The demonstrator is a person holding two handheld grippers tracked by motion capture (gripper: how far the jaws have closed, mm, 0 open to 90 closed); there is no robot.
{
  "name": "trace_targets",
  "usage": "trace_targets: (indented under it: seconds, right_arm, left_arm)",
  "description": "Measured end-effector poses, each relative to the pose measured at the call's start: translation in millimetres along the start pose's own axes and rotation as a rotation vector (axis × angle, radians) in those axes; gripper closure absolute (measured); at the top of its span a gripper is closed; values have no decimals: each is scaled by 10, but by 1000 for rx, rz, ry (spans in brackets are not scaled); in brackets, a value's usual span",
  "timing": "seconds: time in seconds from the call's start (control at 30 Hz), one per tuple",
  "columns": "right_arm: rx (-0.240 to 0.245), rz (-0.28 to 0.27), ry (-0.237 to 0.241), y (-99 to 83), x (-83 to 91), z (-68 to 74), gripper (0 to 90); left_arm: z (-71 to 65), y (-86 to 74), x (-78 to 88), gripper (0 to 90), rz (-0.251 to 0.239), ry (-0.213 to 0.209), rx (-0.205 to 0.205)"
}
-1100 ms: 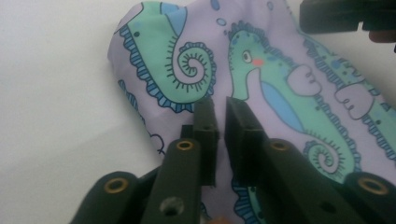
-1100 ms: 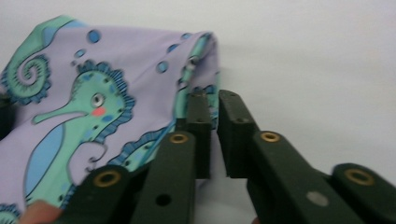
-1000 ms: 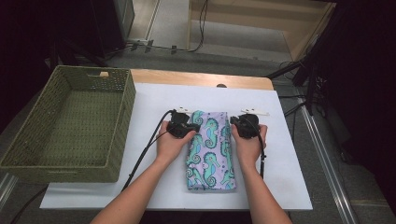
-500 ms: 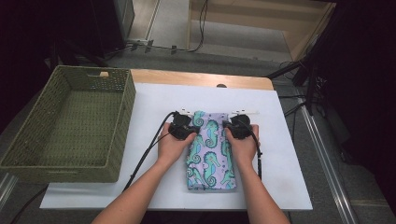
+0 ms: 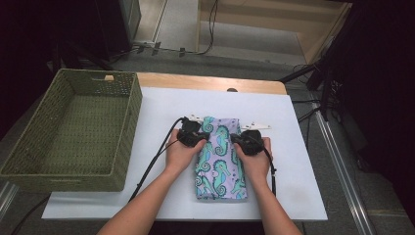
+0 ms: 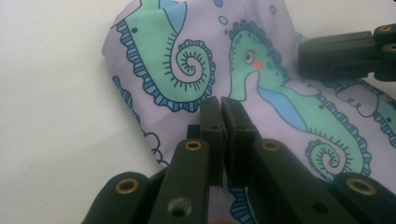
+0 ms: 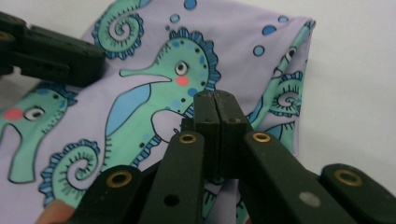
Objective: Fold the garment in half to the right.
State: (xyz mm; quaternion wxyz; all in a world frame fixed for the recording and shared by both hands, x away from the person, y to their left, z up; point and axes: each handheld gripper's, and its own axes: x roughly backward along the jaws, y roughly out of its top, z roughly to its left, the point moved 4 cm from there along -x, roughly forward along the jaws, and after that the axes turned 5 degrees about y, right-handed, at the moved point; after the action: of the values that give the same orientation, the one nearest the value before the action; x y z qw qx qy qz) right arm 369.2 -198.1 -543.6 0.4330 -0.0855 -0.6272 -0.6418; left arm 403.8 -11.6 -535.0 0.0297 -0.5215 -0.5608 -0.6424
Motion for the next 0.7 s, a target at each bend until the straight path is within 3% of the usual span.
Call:
trace_targets:
  seconds: [0.27, 0.5, 0.7]
  right_arm:
    - [-23, -32, -1, 10, 110, -75, 806]
    - [-53, -68, 49, 33, 192, -142, 513]
    - [-72, -87, 85, 56, 241, -194, 289]
  left_arm:
    - [-3, 5, 10, 863, -3, -9, 11]
    - [-77, 28, 202, 749, -64, -42, -11]
    - [-135, -13, 396, 606, -81, -86, -31]
